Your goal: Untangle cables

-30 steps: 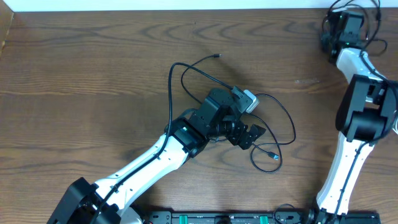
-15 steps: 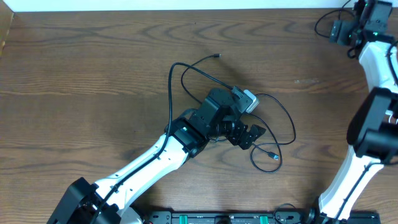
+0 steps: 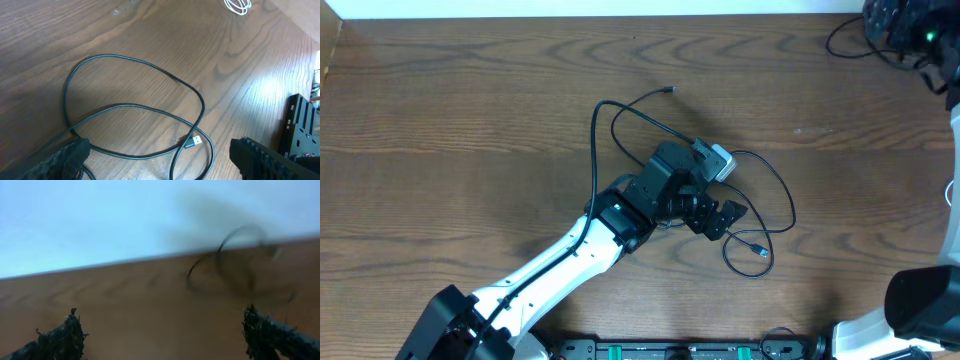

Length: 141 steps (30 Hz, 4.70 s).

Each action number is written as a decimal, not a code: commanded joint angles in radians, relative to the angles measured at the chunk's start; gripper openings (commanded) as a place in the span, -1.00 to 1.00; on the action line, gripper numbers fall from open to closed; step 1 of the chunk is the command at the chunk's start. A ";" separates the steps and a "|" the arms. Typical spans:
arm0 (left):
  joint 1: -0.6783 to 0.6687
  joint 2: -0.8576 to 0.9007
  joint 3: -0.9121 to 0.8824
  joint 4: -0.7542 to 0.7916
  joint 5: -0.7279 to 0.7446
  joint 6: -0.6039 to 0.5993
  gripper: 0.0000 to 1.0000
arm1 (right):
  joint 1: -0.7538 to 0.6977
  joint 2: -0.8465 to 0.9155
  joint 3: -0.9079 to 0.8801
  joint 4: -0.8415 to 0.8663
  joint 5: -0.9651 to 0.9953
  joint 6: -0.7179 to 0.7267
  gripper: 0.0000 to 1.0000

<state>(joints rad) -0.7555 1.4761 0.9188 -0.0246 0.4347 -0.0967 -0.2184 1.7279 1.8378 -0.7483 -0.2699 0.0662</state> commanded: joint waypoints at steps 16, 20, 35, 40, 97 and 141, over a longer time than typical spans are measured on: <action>-0.003 0.007 0.018 -0.073 -0.002 0.010 0.93 | 0.247 0.040 -0.121 -0.398 0.114 0.427 0.99; 0.012 -0.001 0.019 -0.161 -0.169 0.010 0.93 | 0.298 0.040 -0.242 -0.406 0.110 0.431 0.98; 0.380 -0.224 0.019 -0.398 -0.290 -0.130 0.93 | 0.305 0.037 -0.367 -0.763 0.050 0.462 0.94; 0.423 -0.219 0.018 -0.433 -0.290 -0.130 0.93 | 0.361 0.037 -0.462 -0.751 -0.070 0.467 0.78; 0.423 -0.208 0.018 -0.443 -0.290 -0.130 0.93 | 0.807 0.152 -0.843 0.326 0.360 0.112 -0.98; 0.423 -0.208 0.018 -0.443 -0.290 -0.130 0.93 | 0.359 -0.023 -0.078 -0.187 0.389 0.094 -0.98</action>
<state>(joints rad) -0.3355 1.2606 0.9218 -0.4667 0.1509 -0.2142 0.1486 1.7084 1.7508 -1.0096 0.0944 0.1814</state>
